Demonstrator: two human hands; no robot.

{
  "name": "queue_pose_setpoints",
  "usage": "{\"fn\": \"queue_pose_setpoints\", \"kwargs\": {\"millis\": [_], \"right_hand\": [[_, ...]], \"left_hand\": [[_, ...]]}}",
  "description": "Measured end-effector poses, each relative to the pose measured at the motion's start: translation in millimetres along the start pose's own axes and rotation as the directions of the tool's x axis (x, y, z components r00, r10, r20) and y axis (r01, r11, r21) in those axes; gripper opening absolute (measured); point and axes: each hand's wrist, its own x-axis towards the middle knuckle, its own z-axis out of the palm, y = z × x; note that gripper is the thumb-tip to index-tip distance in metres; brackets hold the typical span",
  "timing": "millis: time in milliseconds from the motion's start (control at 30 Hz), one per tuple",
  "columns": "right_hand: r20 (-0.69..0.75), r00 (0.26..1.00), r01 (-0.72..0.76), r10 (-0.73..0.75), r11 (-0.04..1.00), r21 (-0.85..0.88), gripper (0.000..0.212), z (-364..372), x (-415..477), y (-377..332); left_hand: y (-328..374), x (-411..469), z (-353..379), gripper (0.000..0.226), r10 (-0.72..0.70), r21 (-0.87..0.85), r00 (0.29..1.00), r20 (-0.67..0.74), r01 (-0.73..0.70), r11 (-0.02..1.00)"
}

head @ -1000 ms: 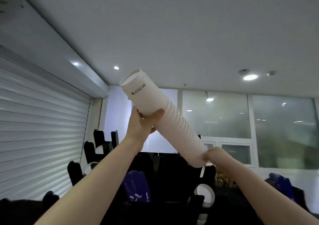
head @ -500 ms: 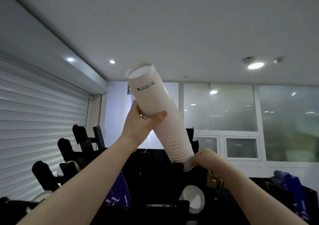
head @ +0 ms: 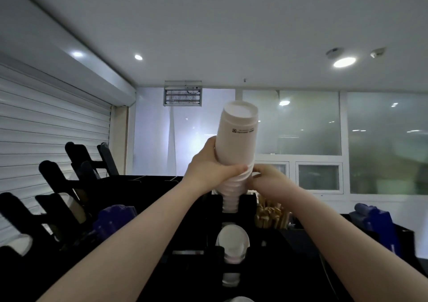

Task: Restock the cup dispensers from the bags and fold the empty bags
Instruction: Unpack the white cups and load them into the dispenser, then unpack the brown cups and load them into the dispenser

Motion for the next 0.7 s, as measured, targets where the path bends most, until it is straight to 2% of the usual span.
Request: {"fn": "queue_pose_setpoints", "kwargs": {"millis": [133,233,367,433,500,633,700], "right_hand": [[0.016,1.000,0.000,-0.002,0.998,0.066,0.031,0,-13,4],[-0.013,0.999,0.039,-0.039,0.999,0.005,0.028,2,-20,2],[-0.158,0.986,0.047,-0.057,0.997,-0.067,0.035,7,-38,-8],[-0.248,0.965,0.075,-0.084,0.996,-0.045,0.037,15,-56,-11],[-0.306,0.944,0.110,-0.120,0.993,-0.051,0.042,28,-78,-13],[-0.280,0.946,0.144,-0.164,0.985,-0.093,0.051,56,-114,-21],[-0.246,0.949,0.177,-0.197,0.979,-0.098,0.054,71,-132,-30]], "left_hand": [[-6,0,11,0.079,0.028,-0.011,1.000,0.000,-0.028,1.000],[-8,-3,11,0.079,0.036,-0.039,0.999,0.006,-0.036,0.999],[-9,-18,1,0.089,0.015,-0.024,0.998,0.053,-0.014,1.000],[-11,-32,-7,0.100,-0.048,0.004,0.995,0.082,0.048,0.999],[-14,-54,-17,0.097,-0.099,0.040,0.991,0.095,0.096,0.995],[-16,-124,-41,0.076,0.034,0.119,0.989,0.141,-0.051,0.992],[-22,-163,-57,0.077,0.107,0.264,0.969,0.222,-0.165,0.950]]}}
